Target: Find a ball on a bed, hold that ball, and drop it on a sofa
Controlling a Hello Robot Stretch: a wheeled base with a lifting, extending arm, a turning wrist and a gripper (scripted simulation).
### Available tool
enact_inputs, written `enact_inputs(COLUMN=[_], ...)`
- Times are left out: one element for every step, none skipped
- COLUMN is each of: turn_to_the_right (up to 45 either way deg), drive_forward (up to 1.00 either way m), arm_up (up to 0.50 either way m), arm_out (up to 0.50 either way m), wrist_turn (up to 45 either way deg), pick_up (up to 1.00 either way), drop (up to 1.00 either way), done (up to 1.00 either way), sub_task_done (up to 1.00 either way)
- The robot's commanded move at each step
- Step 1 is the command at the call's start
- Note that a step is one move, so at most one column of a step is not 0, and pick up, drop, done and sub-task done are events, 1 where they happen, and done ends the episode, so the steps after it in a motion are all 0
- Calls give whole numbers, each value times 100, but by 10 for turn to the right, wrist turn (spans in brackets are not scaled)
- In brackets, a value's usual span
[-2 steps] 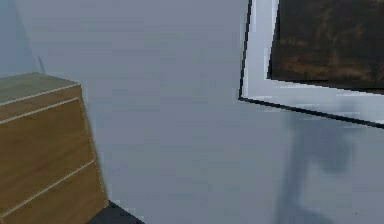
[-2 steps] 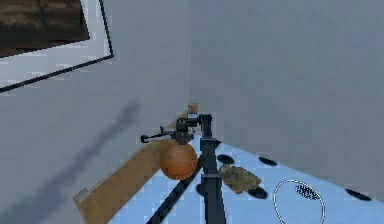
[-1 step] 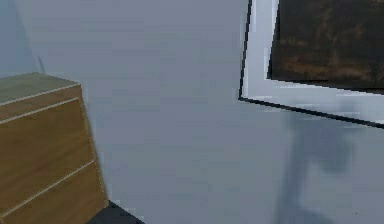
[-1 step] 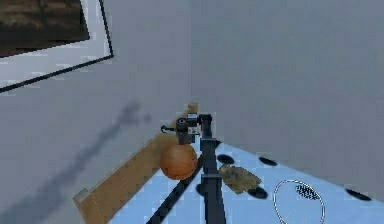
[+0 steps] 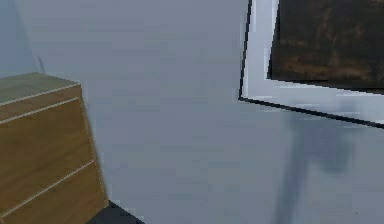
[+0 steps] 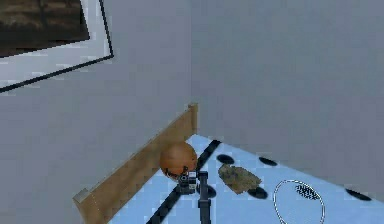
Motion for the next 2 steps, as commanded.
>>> enact_inputs(turn_to_the_right=[0, 0], drive_forward=[0, 0], arm_up=[0, 10], arm_out=[0, 0], wrist_turn=[0, 0], pick_up=[100, 0], drop=[0, 0], done=[0, 0], sub_task_done=[0, 0])
